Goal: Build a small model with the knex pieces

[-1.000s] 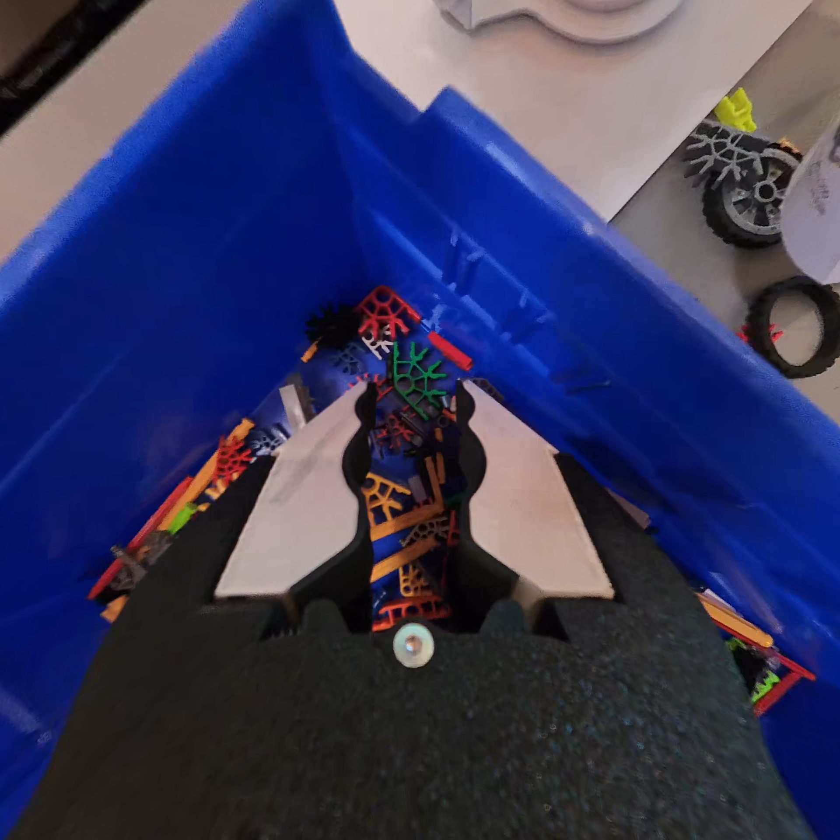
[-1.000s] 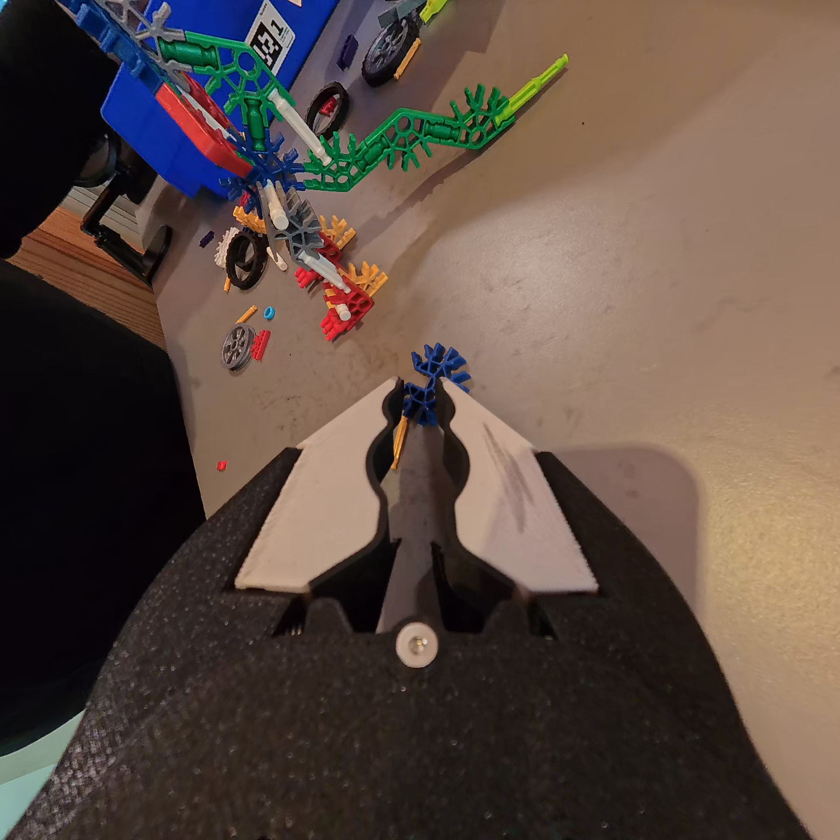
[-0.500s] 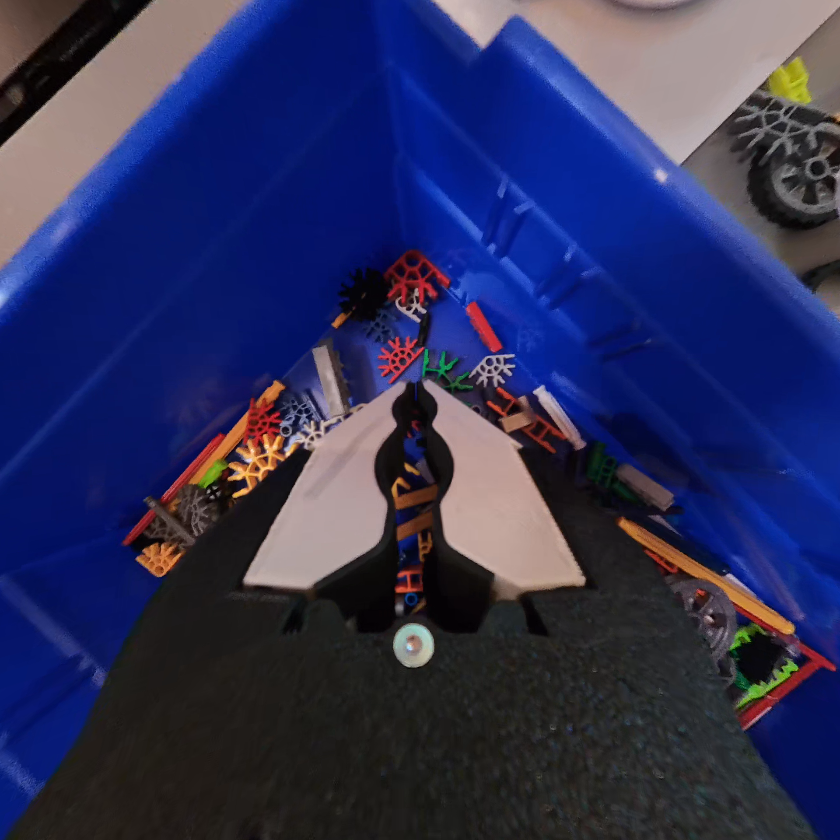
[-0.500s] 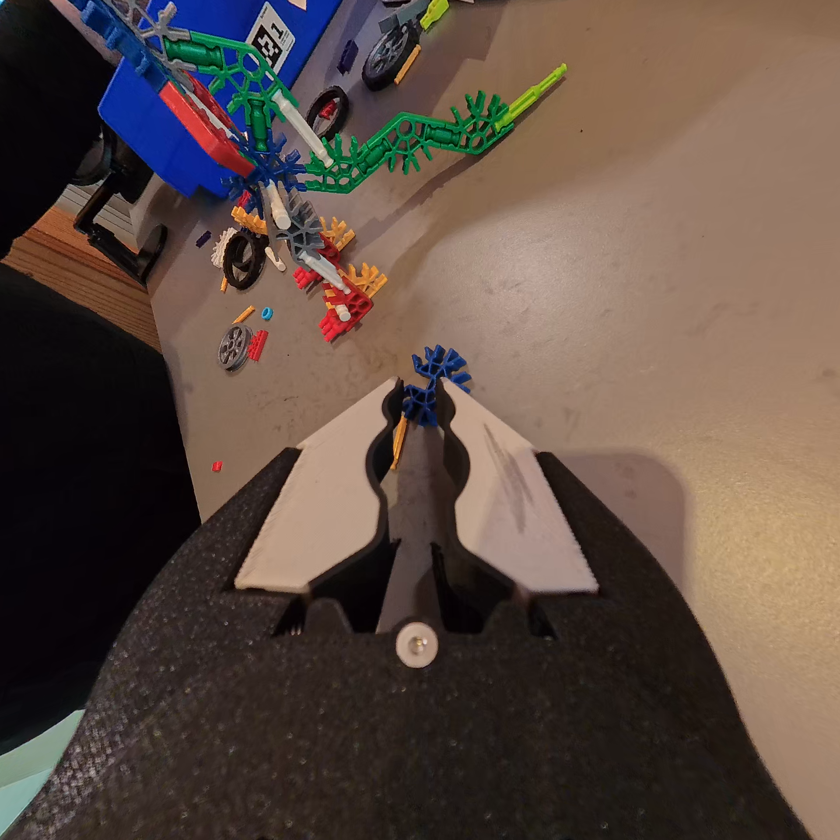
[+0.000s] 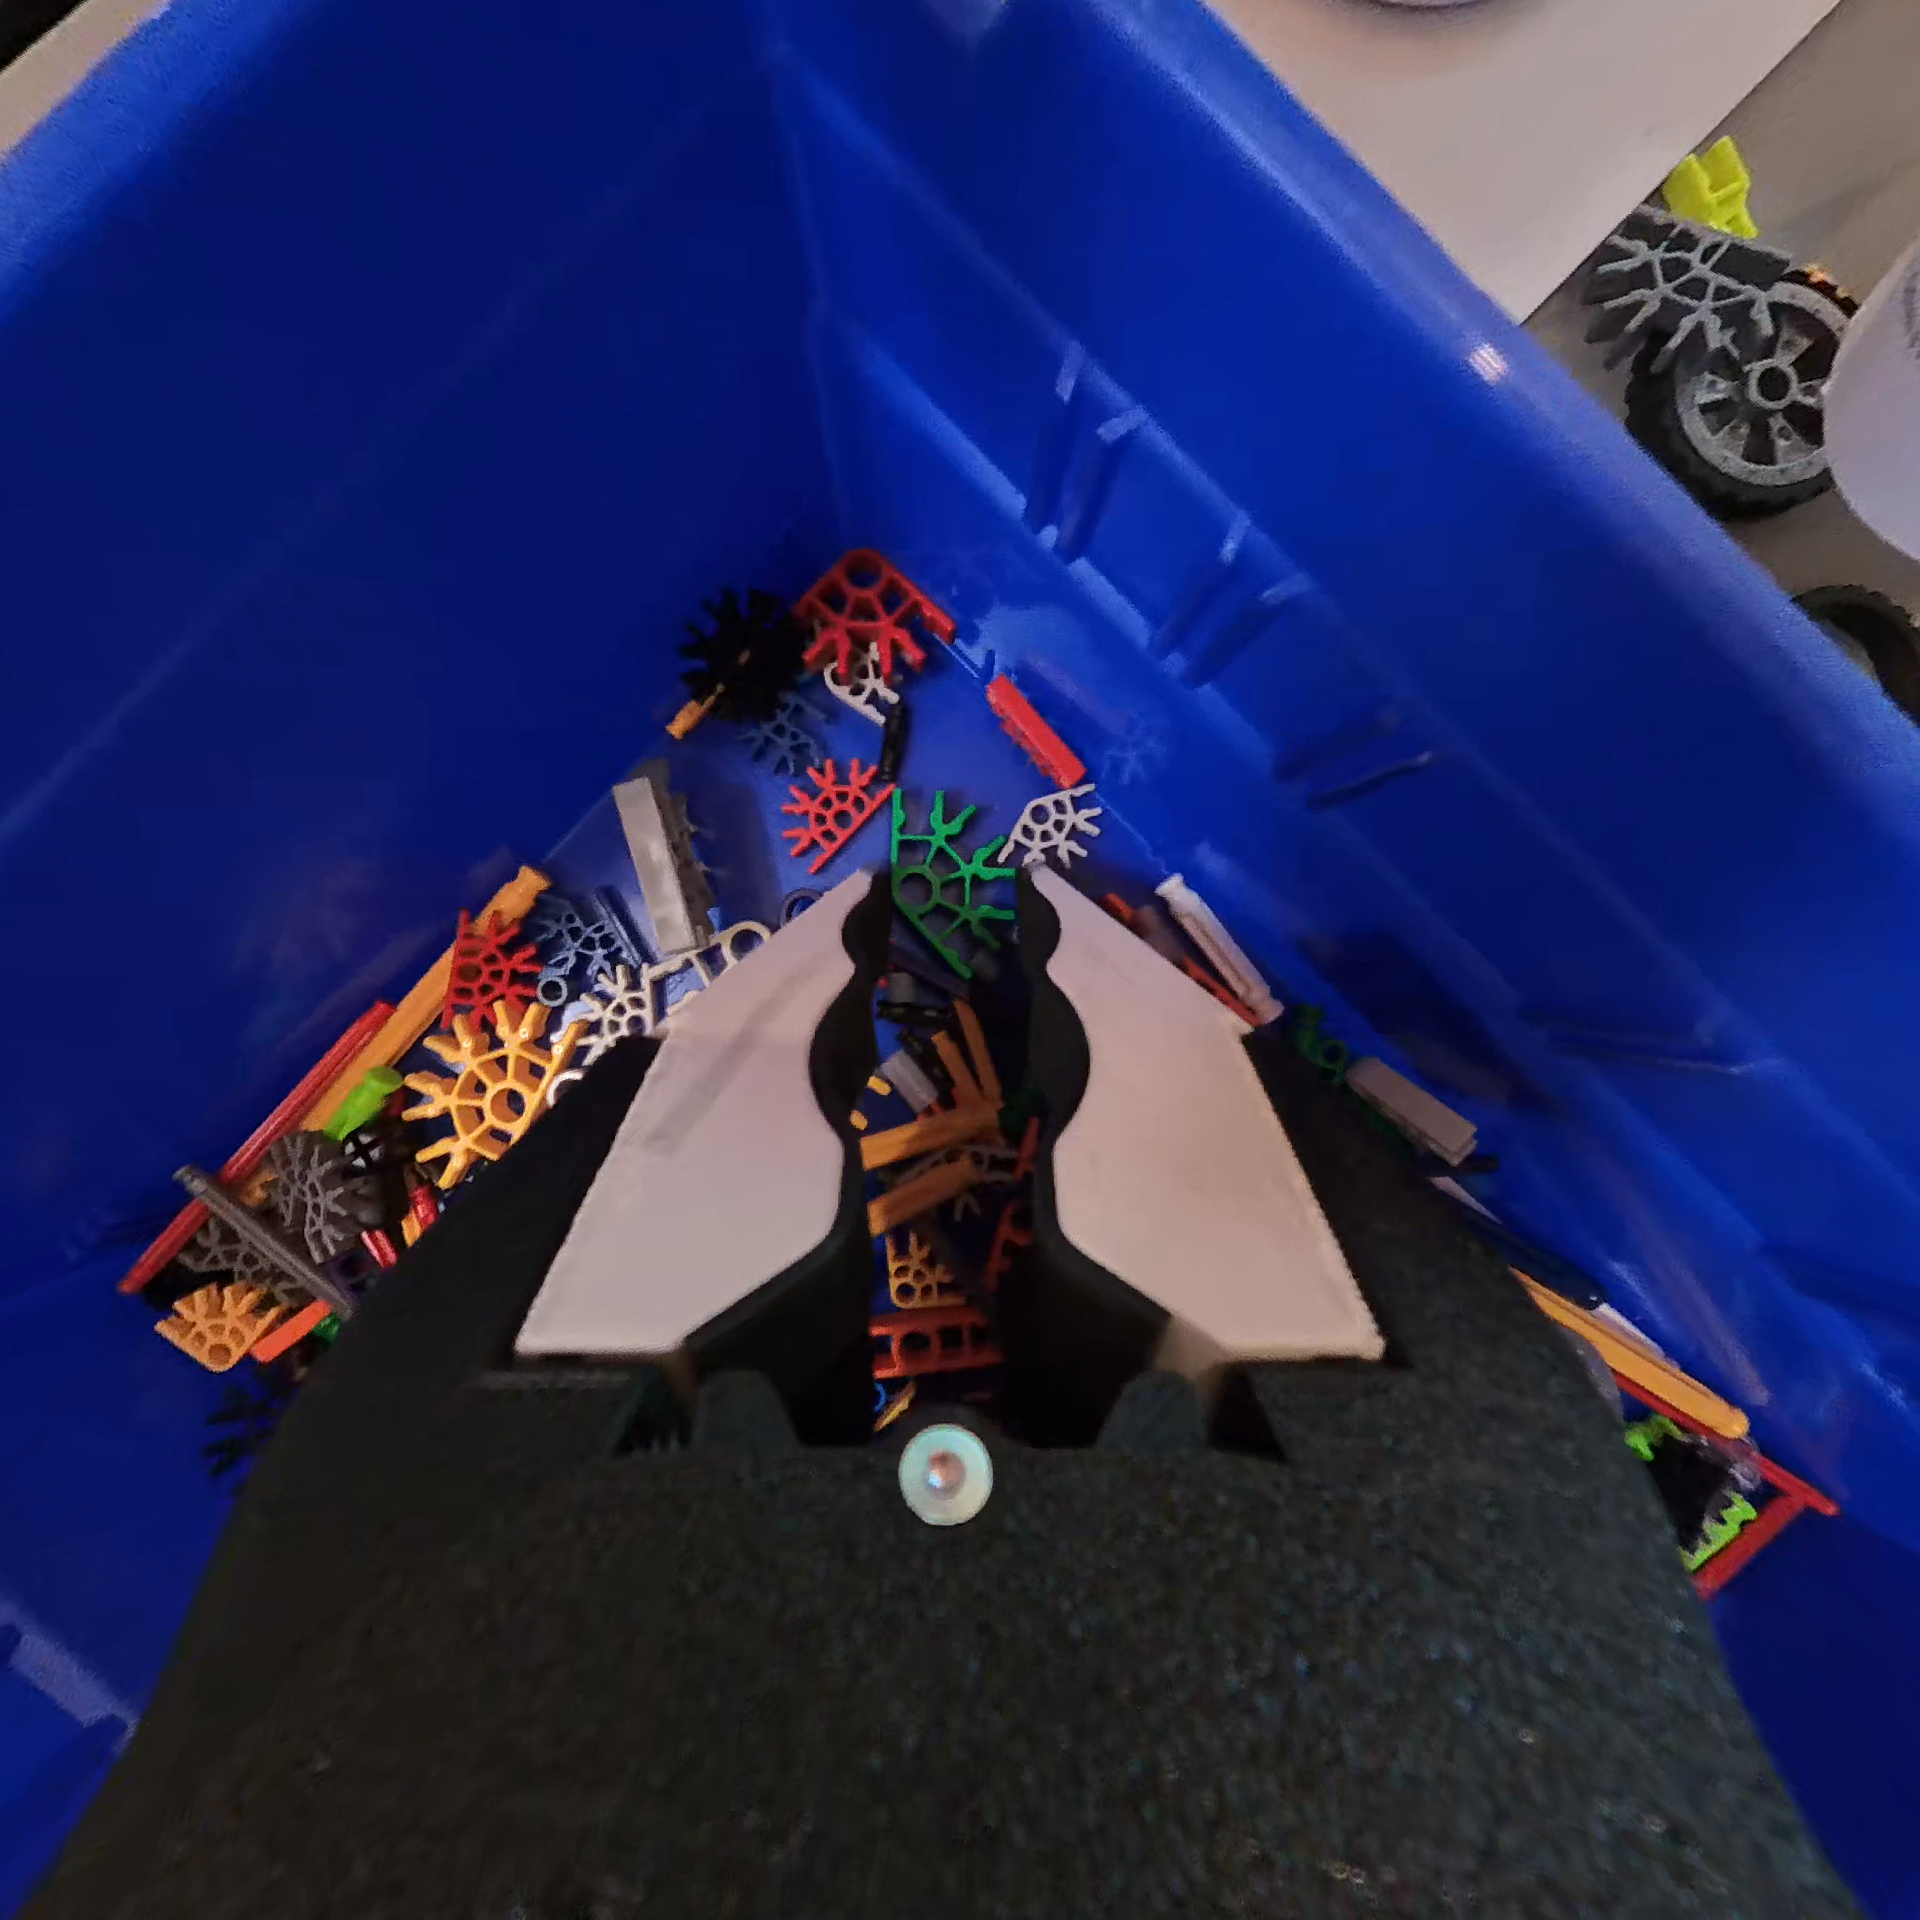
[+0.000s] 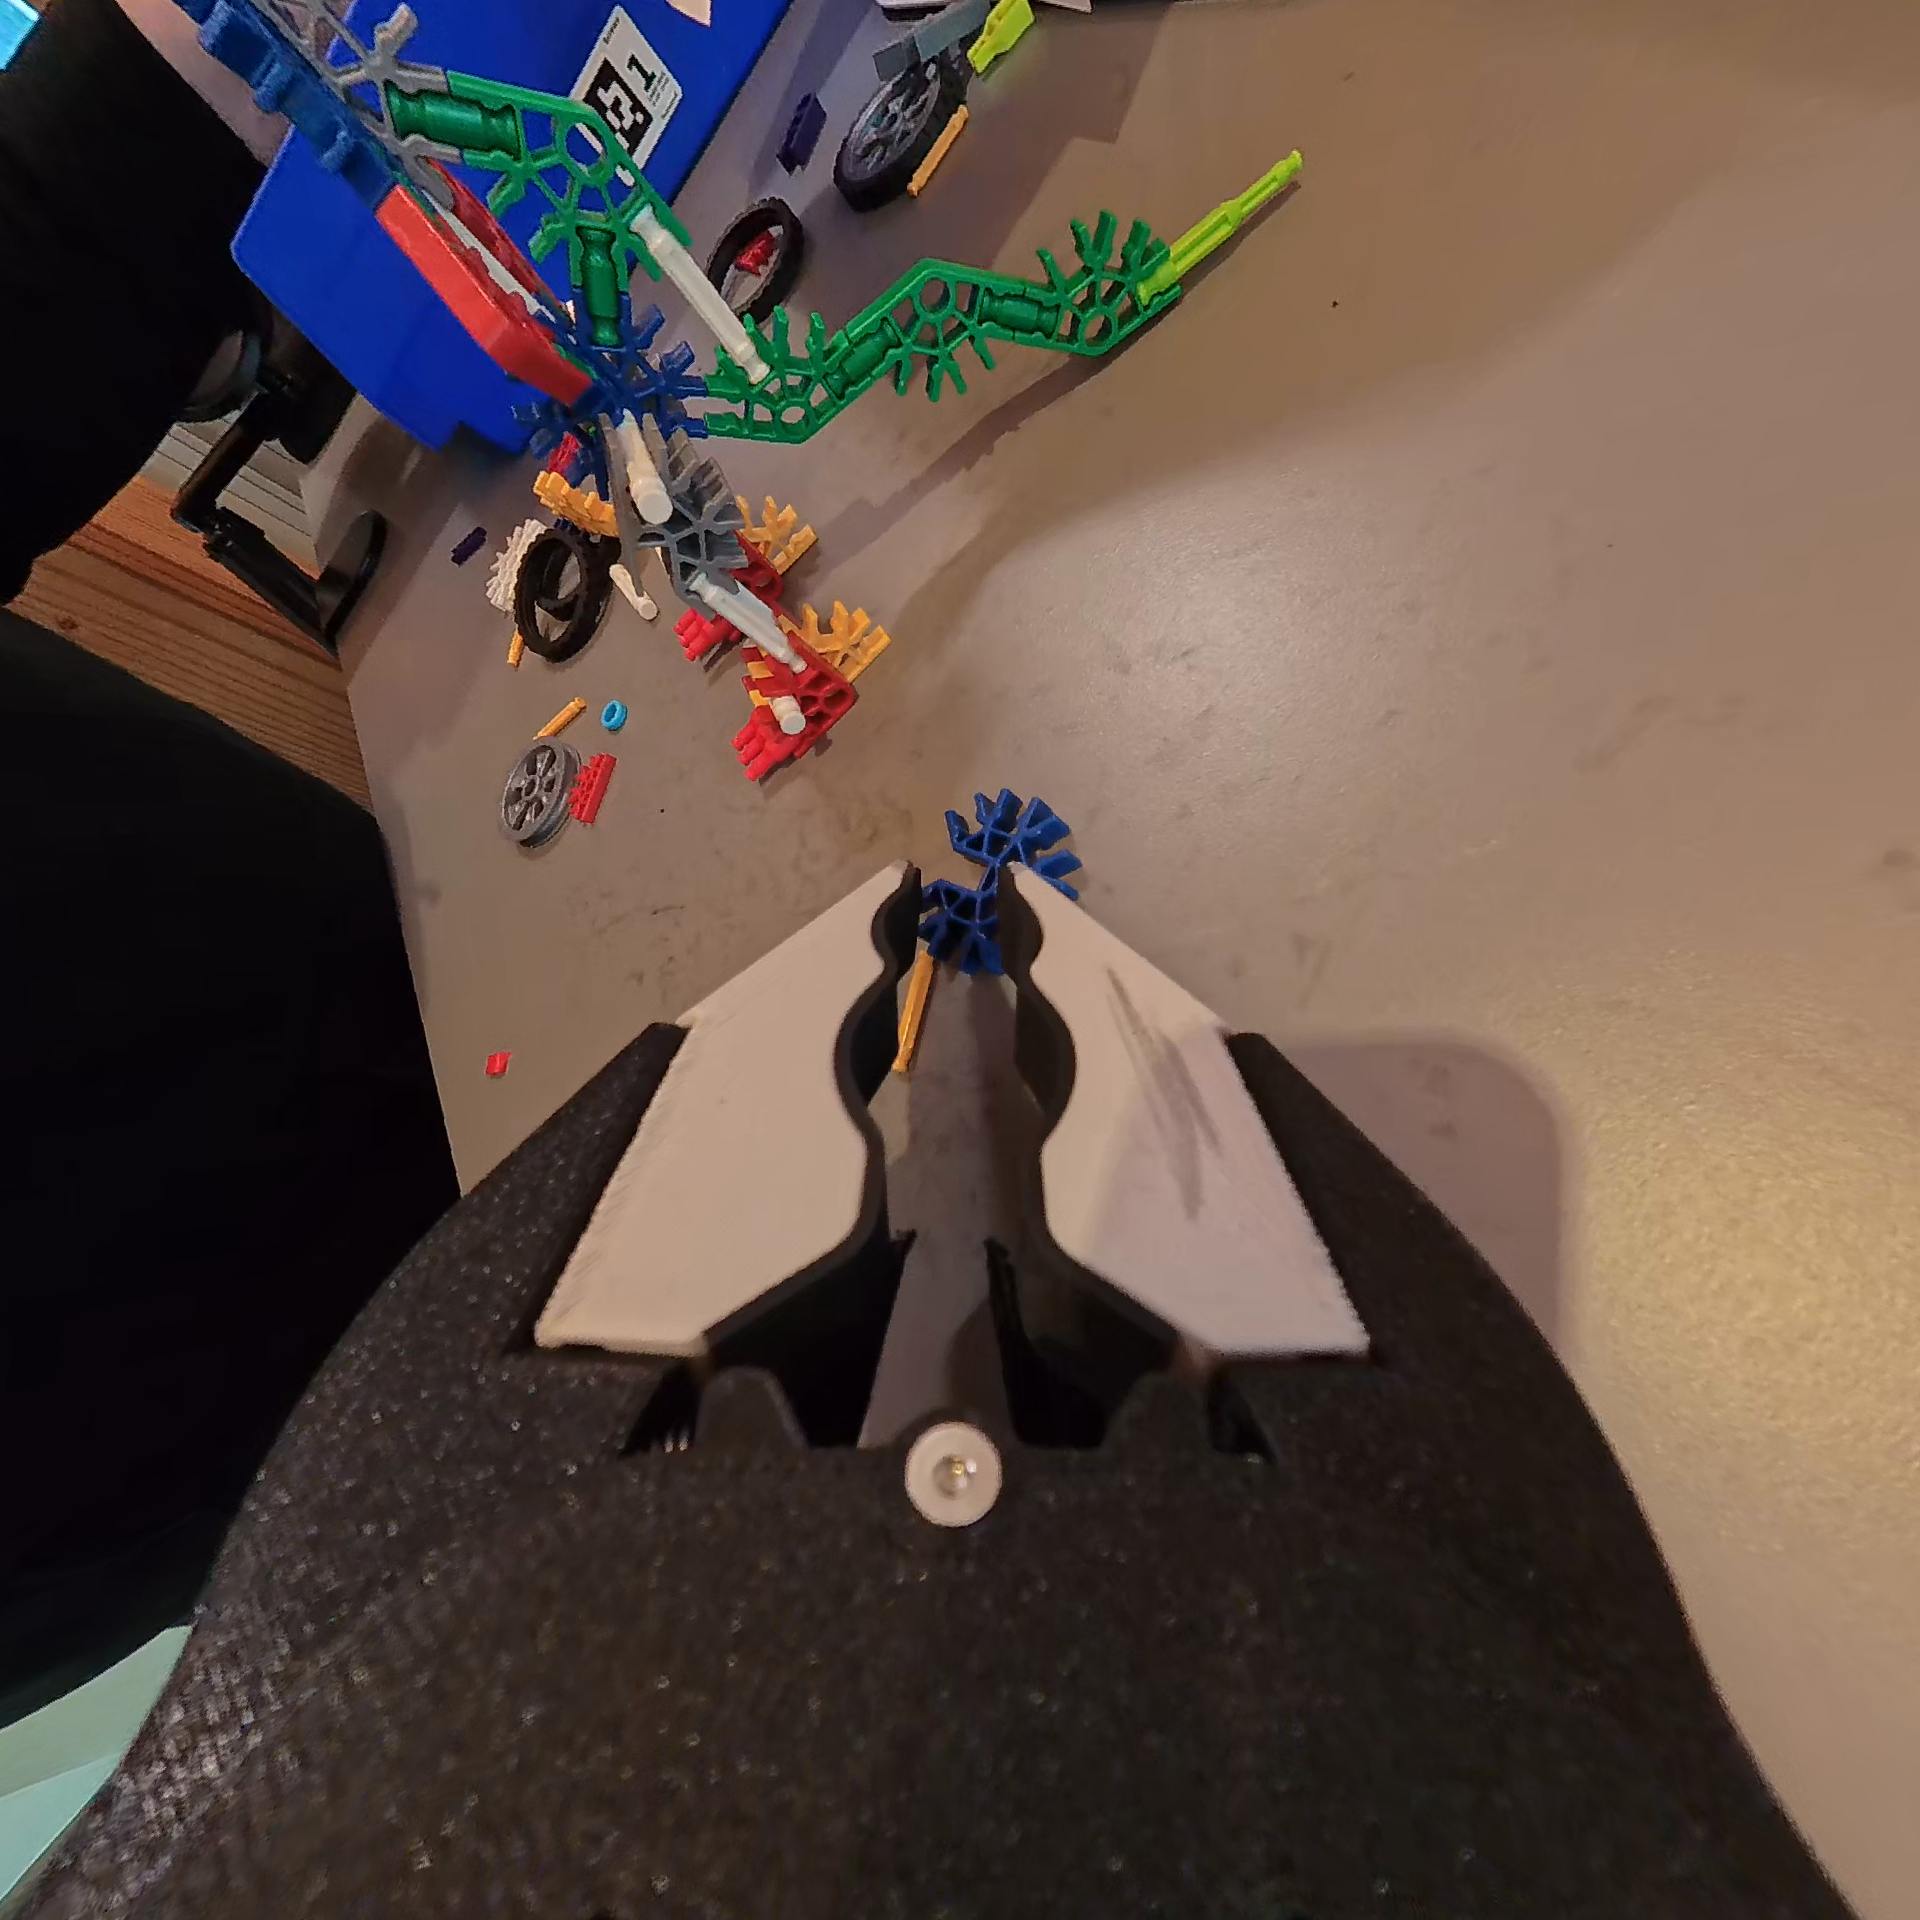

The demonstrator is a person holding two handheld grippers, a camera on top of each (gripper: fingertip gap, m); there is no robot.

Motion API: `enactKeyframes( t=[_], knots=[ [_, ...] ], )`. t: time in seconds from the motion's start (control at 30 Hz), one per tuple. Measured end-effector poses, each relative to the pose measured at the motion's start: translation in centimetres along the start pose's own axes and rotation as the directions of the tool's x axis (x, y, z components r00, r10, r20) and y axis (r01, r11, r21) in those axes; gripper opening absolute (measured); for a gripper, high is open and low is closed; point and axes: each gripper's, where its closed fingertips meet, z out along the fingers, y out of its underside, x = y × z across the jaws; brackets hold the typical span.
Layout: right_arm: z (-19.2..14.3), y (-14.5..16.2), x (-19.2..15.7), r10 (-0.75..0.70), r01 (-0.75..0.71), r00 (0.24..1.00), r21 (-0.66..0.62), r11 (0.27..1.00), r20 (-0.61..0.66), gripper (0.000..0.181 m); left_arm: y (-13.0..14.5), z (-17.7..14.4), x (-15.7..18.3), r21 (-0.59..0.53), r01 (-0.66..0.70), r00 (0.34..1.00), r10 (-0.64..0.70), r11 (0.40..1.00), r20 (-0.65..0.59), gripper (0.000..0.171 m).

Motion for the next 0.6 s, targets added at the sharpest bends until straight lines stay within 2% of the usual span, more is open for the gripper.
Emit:
enactKeyframes(
  t=[0.27,0.43,0.6],
  knots=[
    [-0.1,-0.1,-0.1,-0.013,0.013,1.0,0.01,1.0,0.0,0.015,-0.8,-2.3,0.0,0.053,-0.003,0.999,0.001,0.999,0.049,0.021],
    [-0.1,-0.1,-0.3,-0.026,0.026,1.0,0.017,1.0,0.0,0.015,-2.1,-6.1,1.0,0.119,-0.011,0.997,0.001,0.993,0.083,0.021],
    [-0.2,-0.2,-0.4,-0.035,0.035,0.999,0.024,0.999,0.004,0.015,-3.6,-9.7,3.8,0.176,-0.04,0.997,0.027,0.984,0.079,0.021]
  ],
)
